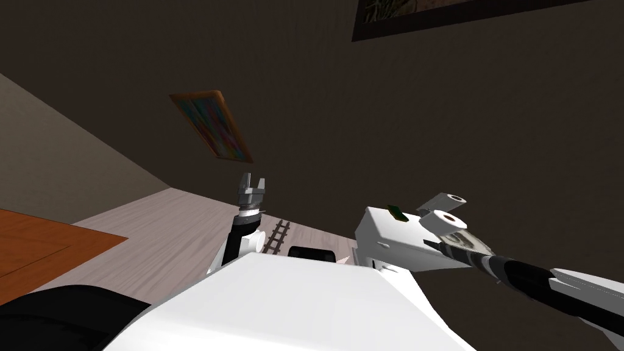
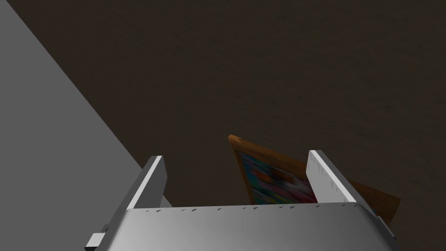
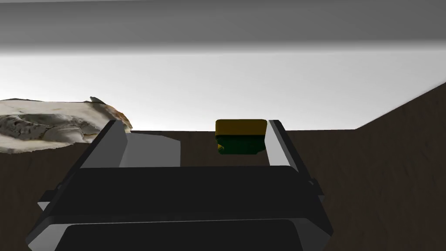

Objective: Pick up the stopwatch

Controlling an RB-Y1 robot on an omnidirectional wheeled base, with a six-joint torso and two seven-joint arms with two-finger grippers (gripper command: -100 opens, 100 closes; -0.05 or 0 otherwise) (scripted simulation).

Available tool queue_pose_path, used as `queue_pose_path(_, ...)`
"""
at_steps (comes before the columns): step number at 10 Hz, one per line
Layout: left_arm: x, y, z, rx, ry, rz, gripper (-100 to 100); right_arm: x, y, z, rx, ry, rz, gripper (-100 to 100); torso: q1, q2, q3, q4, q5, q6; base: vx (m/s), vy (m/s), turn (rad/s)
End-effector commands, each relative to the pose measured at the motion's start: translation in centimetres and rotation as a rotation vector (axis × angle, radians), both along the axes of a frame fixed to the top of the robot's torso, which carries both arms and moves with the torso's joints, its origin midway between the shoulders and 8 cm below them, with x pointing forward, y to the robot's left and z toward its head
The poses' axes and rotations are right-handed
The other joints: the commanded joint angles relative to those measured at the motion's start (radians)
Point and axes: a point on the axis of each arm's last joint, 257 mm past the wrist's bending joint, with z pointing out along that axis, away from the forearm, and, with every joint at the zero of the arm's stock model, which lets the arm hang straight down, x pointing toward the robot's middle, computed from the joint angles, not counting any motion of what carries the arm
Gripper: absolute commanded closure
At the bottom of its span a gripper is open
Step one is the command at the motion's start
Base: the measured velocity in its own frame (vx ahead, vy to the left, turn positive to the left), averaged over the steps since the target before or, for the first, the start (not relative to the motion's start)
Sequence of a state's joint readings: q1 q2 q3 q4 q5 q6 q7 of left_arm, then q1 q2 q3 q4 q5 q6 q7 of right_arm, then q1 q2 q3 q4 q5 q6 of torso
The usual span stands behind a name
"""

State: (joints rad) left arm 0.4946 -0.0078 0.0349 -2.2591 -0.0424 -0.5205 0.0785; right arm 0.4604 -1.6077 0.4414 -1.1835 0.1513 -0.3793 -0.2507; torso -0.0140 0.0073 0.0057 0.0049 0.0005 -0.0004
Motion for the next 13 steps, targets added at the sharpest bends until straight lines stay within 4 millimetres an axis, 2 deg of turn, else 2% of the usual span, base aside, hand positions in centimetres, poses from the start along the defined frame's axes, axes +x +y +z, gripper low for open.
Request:
queue_pose_path(1, 0.0, 0.0, 0.0, 0.000, 0.000, 0.000, 0, 0.5, -0.2, 0.3, -0.002, -0.014, -0.009, -100, 0.000, 0.000, 0.000, 0.000, 0.000, 0.000, -0.191, -0.148, -0.067)
queue_pose_path(3, 0.0, 0.0, 0.0, 0.000, 0.000, 0.000, 0, 1.8, -0.5, 0.8, -0.008, -0.047, -0.013, -100, 0.000, 0.001, 0.001, 0.000, 0.000, 0.000, -0.183, -0.163, -0.040)
queue_pose_path(4, 0.0, 0.0, 0.0, 0.000, 0.000, 0.000, 0, 3.2, -0.5, 1.6, -0.018, -0.083, -0.002, -100, -0.003, -0.001, 0.000, 0.000, -0.001, 0.000, -0.062, -0.194, 0.106)
queue_pose_path(6, 0.0, 0.0, 0.0, 0.000, 0.000, 0.000, 0, 5.5, -0.6, 3.2, -0.038, -0.143, 0.015, -100, -0.001, -0.013, -0.007, -0.003, -0.001, -0.002, 0.088, -0.125, 0.124)
queue_pose_path(8, 0.0, 0.0, 0.0, 0.000, 0.000, 0.000, 0, 5.5, -0.6, 3.2, -0.038, -0.143, 0.015, -100, 0.006, -0.022, -0.013, -0.005, 0.001, -0.002, 0.084, -0.025, 0.029)
queue_pose_path(9, 0.0, 0.0, 0.0, 0.000, 0.000, 0.000, 0, 7.4, -0.8, 4.8, -0.056, -0.197, 0.025, -100, 0.009, -0.019, -0.011, -0.005, 0.002, -0.001, 0.092, -0.043, 0.141)
queue_pose_path(10, 0.0, 0.0, 0.0, 0.000, 0.000, 0.000, 0, 8.1, -0.9, 5.6, -0.065, -0.221, 0.028, -100, 0.007, -0.020, -0.012, -0.005, 0.002, -0.003, 0.157, -0.073, 0.125)
queue_pose_path(11, 0.0, 0.0, 0.0, 0.000, 0.000, 0.000, 0, 8.8, -1.0, 6.2, -0.072, -0.240, 0.031, -100, 0.005, -0.025, -0.014, -0.005, 0.002, -0.004, 0.130, -0.079, 0.085)
queue_pose_path(12, 0.0, 0.0, 0.0, 0.000, 0.000, 0.000, 0, 8.1, -0.9, 5.7, -0.064, -0.221, 0.027, -100, 0.004, -0.026, -0.015, -0.005, 0.003, -0.006, 0.048, -0.039, 0.028)
queue_pose_path(13, 0.0, 0.0, 0.0, 0.000, 0.000, 0.000, 0, 8.3, -0.9, 5.8, -0.067, -0.225, 0.029, 0, 0.006, -0.024, -0.014, -0.005, 0.002, -0.005, 0.008, -0.007, -0.004)
